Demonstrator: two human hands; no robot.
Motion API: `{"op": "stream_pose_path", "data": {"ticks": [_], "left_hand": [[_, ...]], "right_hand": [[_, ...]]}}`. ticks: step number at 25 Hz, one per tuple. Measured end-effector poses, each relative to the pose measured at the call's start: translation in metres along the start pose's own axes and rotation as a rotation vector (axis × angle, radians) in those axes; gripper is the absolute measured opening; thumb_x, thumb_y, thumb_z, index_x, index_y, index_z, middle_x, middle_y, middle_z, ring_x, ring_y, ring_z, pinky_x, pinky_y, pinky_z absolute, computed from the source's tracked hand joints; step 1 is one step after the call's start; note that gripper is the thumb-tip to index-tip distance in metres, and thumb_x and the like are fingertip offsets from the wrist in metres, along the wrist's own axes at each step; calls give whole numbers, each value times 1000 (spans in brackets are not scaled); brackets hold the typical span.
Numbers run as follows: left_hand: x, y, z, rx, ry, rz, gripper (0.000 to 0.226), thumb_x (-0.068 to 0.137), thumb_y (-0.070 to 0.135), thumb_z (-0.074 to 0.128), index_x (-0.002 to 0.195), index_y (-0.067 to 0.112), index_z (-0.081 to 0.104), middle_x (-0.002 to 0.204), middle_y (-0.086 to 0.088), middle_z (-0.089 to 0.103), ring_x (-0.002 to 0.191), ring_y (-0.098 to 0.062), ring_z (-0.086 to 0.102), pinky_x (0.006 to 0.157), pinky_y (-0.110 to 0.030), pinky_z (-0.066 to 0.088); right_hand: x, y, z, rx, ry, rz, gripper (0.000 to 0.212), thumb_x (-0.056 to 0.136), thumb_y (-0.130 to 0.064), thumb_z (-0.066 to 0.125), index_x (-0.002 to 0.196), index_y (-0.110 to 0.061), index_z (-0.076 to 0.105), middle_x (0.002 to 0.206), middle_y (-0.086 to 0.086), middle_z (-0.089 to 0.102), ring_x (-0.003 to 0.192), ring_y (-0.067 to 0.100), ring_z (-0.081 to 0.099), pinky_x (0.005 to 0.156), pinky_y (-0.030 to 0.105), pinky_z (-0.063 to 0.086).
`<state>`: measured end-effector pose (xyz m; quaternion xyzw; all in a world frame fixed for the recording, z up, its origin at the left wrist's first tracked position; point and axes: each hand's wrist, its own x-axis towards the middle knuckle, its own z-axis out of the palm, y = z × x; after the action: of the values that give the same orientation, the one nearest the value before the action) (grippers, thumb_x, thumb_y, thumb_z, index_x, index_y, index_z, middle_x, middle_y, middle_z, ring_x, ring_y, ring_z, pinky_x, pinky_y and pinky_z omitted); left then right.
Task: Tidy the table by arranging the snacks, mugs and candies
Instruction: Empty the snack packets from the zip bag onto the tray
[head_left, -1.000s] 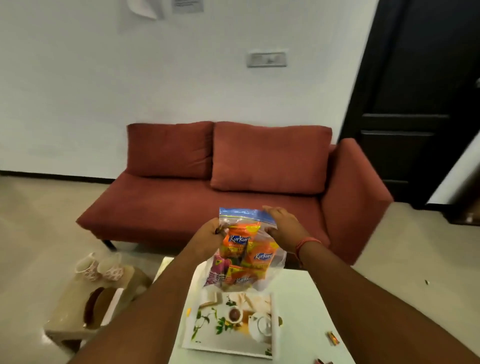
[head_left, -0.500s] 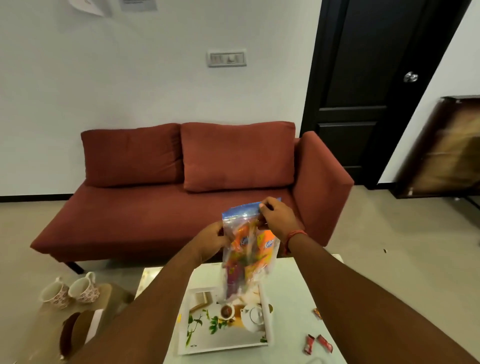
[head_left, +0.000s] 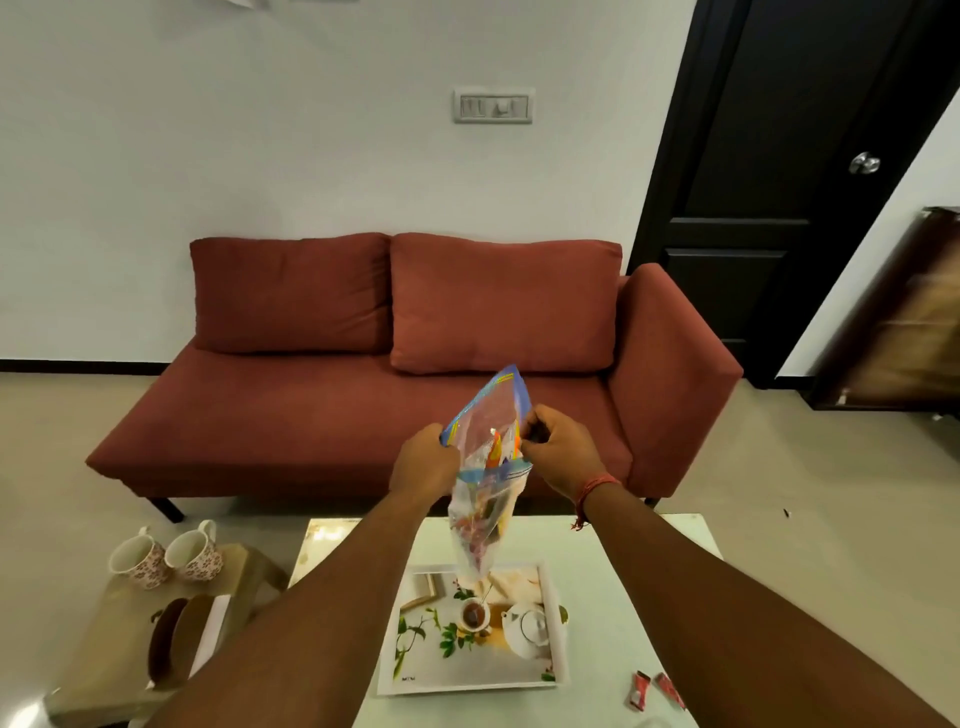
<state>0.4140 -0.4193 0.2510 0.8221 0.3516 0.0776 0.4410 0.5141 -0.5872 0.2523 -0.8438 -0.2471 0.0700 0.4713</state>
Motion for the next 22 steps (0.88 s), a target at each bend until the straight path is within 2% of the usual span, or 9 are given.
{"op": "stream_pose_path", "data": {"ticks": [3, 5, 7, 10, 12, 14, 17, 19, 22], "left_hand": [[1, -13, 1, 91, 121, 16, 10, 88, 15, 49, 78, 19, 52, 85, -5, 64, 74, -27, 60, 58, -32, 43], [0, -17, 11, 119, 122, 9, 10, 91, 15, 47, 86, 18, 55, 89, -4, 65, 77, -25, 61, 59, -31, 43], [-3, -17, 24, 140, 115, -3, 12, 94, 17, 45, 91, 15, 56, 91, -6, 65, 79, -25, 63, 60, -31, 45], [-8, -22, 44, 98, 85, -4, 14, 96, 16, 43, 89, 13, 55, 89, -8, 65, 71, -20, 60, 54, -29, 39], [-12, -22, 57, 79, 84, -17, 16, 98, 15, 42, 87, 16, 53, 86, -5, 64, 65, -12, 56, 50, -25, 36], [-16, -24, 68, 51, 77, -18, 16, 100, 17, 44, 87, 18, 54, 83, -2, 63, 66, -11, 57, 50, -23, 38], [-24, -27, 77, 91, 83, -14, 15, 100, 17, 45, 92, 19, 57, 83, -1, 63, 70, -14, 59, 54, -25, 39], [-29, -35, 77, 117, 98, 0, 15, 99, 17, 45, 93, 19, 58, 79, 0, 62, 70, -16, 58, 54, -29, 38], [-36, -49, 73, 107, 106, 22, 15, 99, 18, 45, 92, 22, 57, 73, 4, 60, 65, -13, 56, 54, -29, 37]], "right_hand": [[-4, 26, -4, -136, 110, 213, 9, 81, -7, 57, 74, -14, 57, 73, 2, 63, 72, 24, 59, 68, 34, 49], [-8, 37, 0, -178, 52, 318, 8, 84, -11, 53, 79, -14, 58, 82, 6, 66, 80, 29, 62, 73, 37, 52], [-9, 46, 4, -289, -62, 338, 14, 89, -13, 50, 88, -13, 64, 95, 9, 68, 90, 32, 63, 78, 37, 53], [-11, 54, 7, -511, -119, 168, 21, 89, -11, 47, 98, -15, 66, 106, 9, 64, 96, 32, 63, 79, 35, 50], [-11, 59, 14, -538, -177, 5, 24, 88, -9, 48, 103, -17, 65, 110, 8, 62, 96, 31, 63, 80, 35, 49], [-14, 67, 28, -537, -398, -79, 31, 92, -10, 51, 120, -17, 61, 125, 10, 57, 111, 32, 59, 92, 39, 49], [-25, 92, 49, -740, -801, -180, 58, 94, -26, 60, 148, -21, 39, 151, 12, 39, 134, 36, 44, 107, 48, 43], [-36, 110, 63, -885, -868, -265, 65, 97, -40, 54, 153, -24, 26, 160, 10, 26, 140, 37, 35, 109, 53, 38], [-45, 118, 85, -980, -836, -313, 69, 97, -50, 48, 155, -26, 20, 163, 10, 18, 140, 39, 33, 106, 55, 39]]}}
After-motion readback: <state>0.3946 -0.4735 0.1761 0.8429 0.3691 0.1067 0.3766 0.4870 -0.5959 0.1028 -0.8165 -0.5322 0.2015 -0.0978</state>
